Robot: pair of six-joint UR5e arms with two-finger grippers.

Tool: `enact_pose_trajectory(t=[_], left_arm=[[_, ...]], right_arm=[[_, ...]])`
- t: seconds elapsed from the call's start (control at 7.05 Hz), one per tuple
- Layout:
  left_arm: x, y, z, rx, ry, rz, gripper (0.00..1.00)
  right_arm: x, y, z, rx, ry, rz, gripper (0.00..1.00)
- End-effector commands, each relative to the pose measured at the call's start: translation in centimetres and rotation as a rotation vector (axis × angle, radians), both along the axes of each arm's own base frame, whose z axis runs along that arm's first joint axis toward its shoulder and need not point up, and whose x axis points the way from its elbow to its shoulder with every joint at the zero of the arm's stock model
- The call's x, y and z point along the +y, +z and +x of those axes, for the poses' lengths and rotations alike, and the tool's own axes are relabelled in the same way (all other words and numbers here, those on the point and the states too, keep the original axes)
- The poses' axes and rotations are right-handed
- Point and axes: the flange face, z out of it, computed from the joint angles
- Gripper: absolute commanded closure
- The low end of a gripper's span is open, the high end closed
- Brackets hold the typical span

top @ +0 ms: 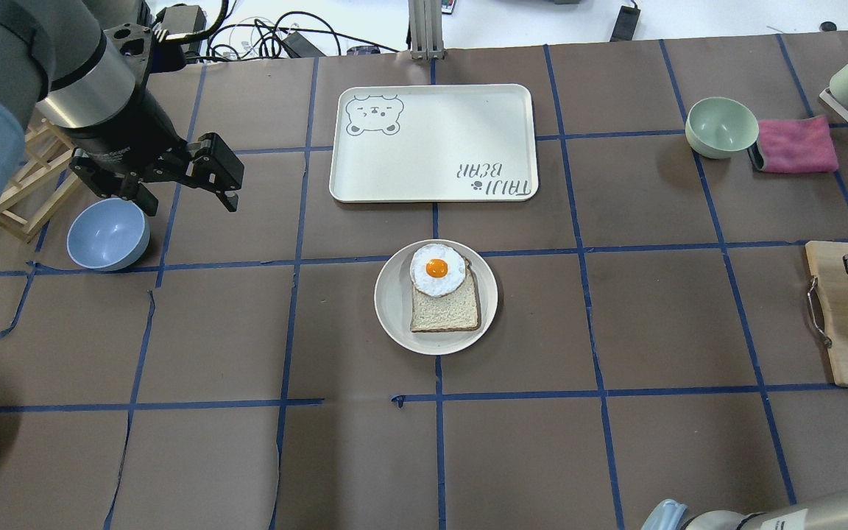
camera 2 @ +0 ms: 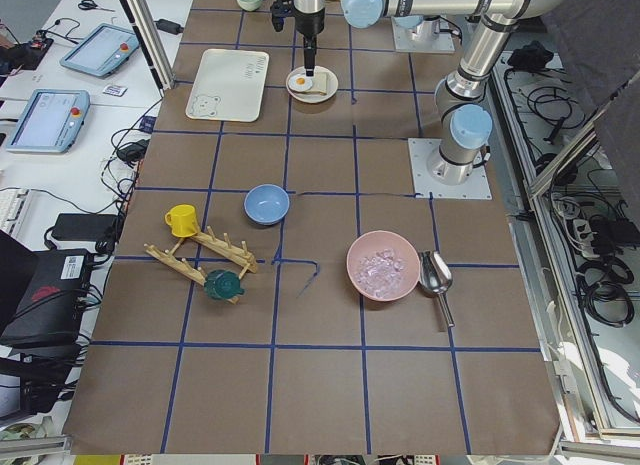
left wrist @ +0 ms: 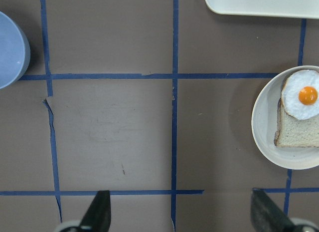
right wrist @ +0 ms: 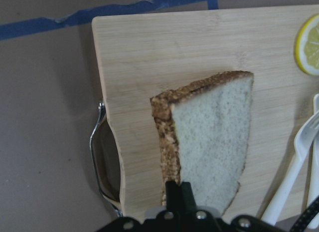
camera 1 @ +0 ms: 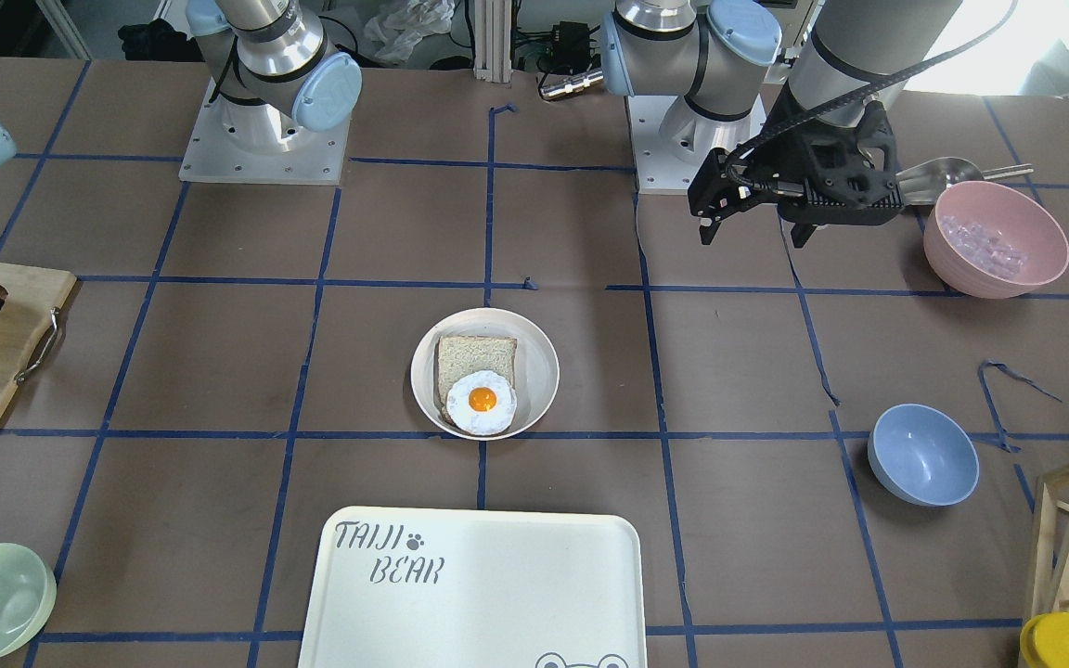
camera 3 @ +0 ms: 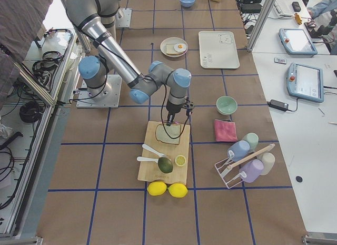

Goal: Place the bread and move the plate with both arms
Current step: 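Grasp the bread slice on the cutting board with the right gripper, then lift the bread slice and carry it over the egg toast plate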

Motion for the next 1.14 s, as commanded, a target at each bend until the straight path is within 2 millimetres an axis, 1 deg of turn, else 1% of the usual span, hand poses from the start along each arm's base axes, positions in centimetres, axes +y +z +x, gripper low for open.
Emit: enact_pose_trajectory(t=[0.0,0.28,0.43,0.57,0.71,0.85,0.99], left_arm=[[0.0,0.1,0.1,-0.002,0.001,-0.001,0.0],[0.0,-0.1,0.1,-0.004,0.001,0.002,0.0],[0.0,-0.2,0.1,-0.008,-0.001,0.004,0.0],[-0.1,-0.3,0.2,-0.014,-0.001,0.007,0.0],[-0.1,-0.6,0.2,-0.015,-0.001,0.015,0.0],[-0.2,-0.7,0.2,-0.012,-0.001,0.013,0.0],[-0.1,-0.6,0.2,-0.014,-0.001,0.012,0.0]], right_arm=[[-0.6,5.6,6.1,0.007,0.027,-0.021,1.0],[-4.4,10.9,17.8,0.015,0.09,-0.037,1.0],[-5.1,13.6,23.5,0.017,0.059,-0.041,1.0],[-5.4,16.2,30.0,0.026,0.057,-0.056,1.0],[-4.8,17.2,36.3,0.016,0.012,-0.078,1.0],[-3.8,16.0,42.5,-0.054,-0.011,-0.081,1.0],[-3.2,13.7,47.7,-0.113,-0.067,-0.06,1.0]])
